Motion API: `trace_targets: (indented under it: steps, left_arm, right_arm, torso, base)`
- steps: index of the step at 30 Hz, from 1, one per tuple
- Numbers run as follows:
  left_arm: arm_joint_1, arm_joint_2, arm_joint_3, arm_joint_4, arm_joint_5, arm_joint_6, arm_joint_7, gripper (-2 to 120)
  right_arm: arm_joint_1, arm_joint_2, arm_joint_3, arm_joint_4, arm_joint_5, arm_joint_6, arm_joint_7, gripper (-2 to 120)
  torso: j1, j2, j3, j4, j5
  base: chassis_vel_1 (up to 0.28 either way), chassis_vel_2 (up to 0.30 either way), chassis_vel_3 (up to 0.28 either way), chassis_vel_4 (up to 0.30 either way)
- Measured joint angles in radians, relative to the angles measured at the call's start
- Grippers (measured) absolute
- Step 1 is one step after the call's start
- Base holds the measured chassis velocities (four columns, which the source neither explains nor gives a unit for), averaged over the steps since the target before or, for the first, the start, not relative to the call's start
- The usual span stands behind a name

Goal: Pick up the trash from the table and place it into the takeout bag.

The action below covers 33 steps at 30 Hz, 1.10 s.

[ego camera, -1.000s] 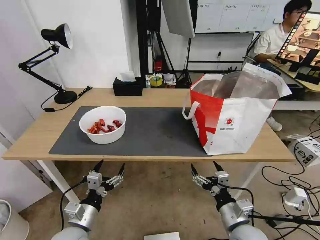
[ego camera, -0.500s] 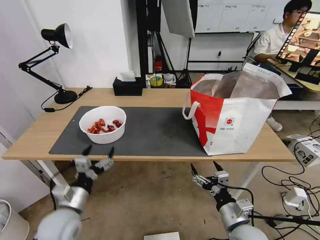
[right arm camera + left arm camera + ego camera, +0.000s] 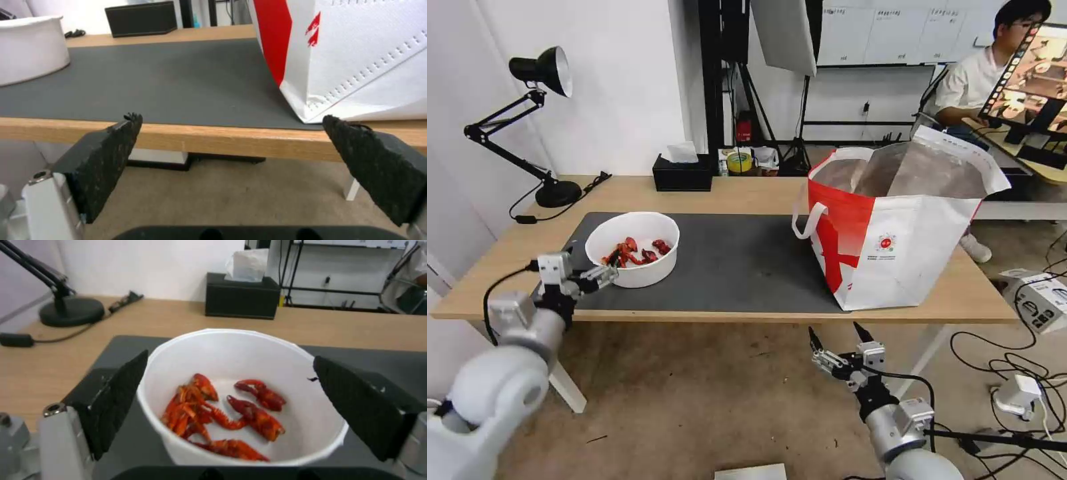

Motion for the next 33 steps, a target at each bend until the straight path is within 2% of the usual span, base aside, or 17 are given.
trace_targets:
  steps: [1, 3, 4, 6, 8, 10, 14, 23, 26, 27, 29, 30, 33]
  left_arm:
    - [-0.020, 0.008, 0.006, 0.009, -0.025, 0.011, -0.004, 100]
    - [-0.119, 0.047, 0.053, 0.060, -0.134, 0.081, -0.031, 100]
    - [-0.119, 0.047, 0.053, 0.060, -0.134, 0.081, -0.031, 100]
    - [-0.198, 0.073, 0.105, 0.111, -0.198, 0.142, -0.051, 100]
    - [-0.229, 0.081, 0.130, 0.134, -0.216, 0.166, -0.060, 100]
    - [-0.288, 0.089, 0.173, 0.180, -0.259, 0.230, -0.094, 100]
    - [-0.326, 0.090, 0.201, 0.232, -0.300, 0.286, -0.131, 100]
    - [-0.359, 0.086, 0.217, 0.285, -0.367, 0.333, -0.157, 100]
    - [-0.398, 0.083, 0.225, 0.306, -0.458, 0.370, -0.216, 100]
    - [-0.398, 0.083, 0.225, 0.306, -0.458, 0.370, -0.216, 100]
    - [-0.413, 0.082, 0.225, 0.320, -0.501, 0.376, -0.254, 100]
    - [-0.422, 0.081, 0.225, 0.334, -0.528, 0.376, -0.296, 100]
    - [-0.427, 0.082, 0.225, 0.355, -0.559, 0.376, -0.329, 100]
  right_arm:
    - [0.000, 0.000, 0.000, 0.000, 0.000, 0.000, 0.000, 100]
    - [0.000, 0.000, 0.000, 0.000, 0.000, 0.000, 0.000, 100]
    - [0.000, 0.000, 0.000, 0.000, 0.000, 0.000, 0.000, 100]
    - [0.000, 0.000, 0.000, 0.000, 0.000, 0.000, 0.000, 100]
    - [0.000, 0.000, 0.000, 0.000, 0.000, 0.000, 0.000, 100]
    - [0.000, 0.000, 0.000, 0.000, 0.000, 0.000, 0.000, 100]
    - [0.000, 0.000, 0.000, 0.000, 0.000, 0.000, 0.000, 100]
    - [0.000, 0.000, 0.000, 0.000, 0.000, 0.000, 0.000, 100]
    - [0.000, 0.000, 0.000, 0.000, 0.000, 0.000, 0.000, 100]
    - [0.000, 0.000, 0.000, 0.000, 0.000, 0.000, 0.000, 100]
    - [0.000, 0.000, 0.000, 0.000, 0.000, 0.000, 0.000, 100]
    - [0.000, 0.000, 0.000, 0.000, 0.000, 0.000, 0.000, 100]
    - [0.000, 0.000, 0.000, 0.000, 0.000, 0.000, 0.000, 100]
  torso:
    - [0.000, 0.000, 0.000, 0.0000, 0.0000]
    - [0.000, 0.000, 0.000, -0.0001, 0.0001]
    - [0.000, 0.000, 0.000, -0.0001, 0.0001]
    - [0.000, 0.000, 0.000, 0.0000, 0.0001]
    - [0.000, 0.000, 0.000, 0.0000, 0.0001]
    - [0.000, 0.000, 0.000, 0.0000, 0.0000]
    - [0.000, 0.000, 0.000, 0.0000, -0.0001]
    - [0.000, 0.000, 0.000, 0.0001, 0.0000]
    - [0.000, 0.000, 0.000, -0.0001, 0.0002]
    - [0.000, 0.000, 0.000, -0.0001, 0.0002]
    - [0.000, 0.000, 0.000, 0.0000, 0.0001]
    - [0.000, 0.000, 0.000, -0.0001, 0.0002]
    - [0.000, 0.000, 0.000, 0.0001, 0.0000]
  base:
    - [0.000, 0.000, 0.000, 0.000]
    - [0.000, 0.000, 0.000, 0.000]
    - [0.000, 0.000, 0.000, 0.000]
    - [0.000, 0.000, 0.000, 0.000]
    - [0.000, 0.000, 0.000, 0.000]
    - [0.000, 0.000, 0.000, 0.000]
    - [0.000, 0.000, 0.000, 0.000]
    - [0.000, 0.000, 0.000, 0.000]
    - [0.000, 0.000, 0.000, 0.000]
    - [0.000, 0.000, 0.000, 0.000]
    - [0.000, 0.000, 0.000, 0.000]
    - [0.000, 0.000, 0.000, 0.000]
    - [0.000, 0.000, 0.000, 0.000]
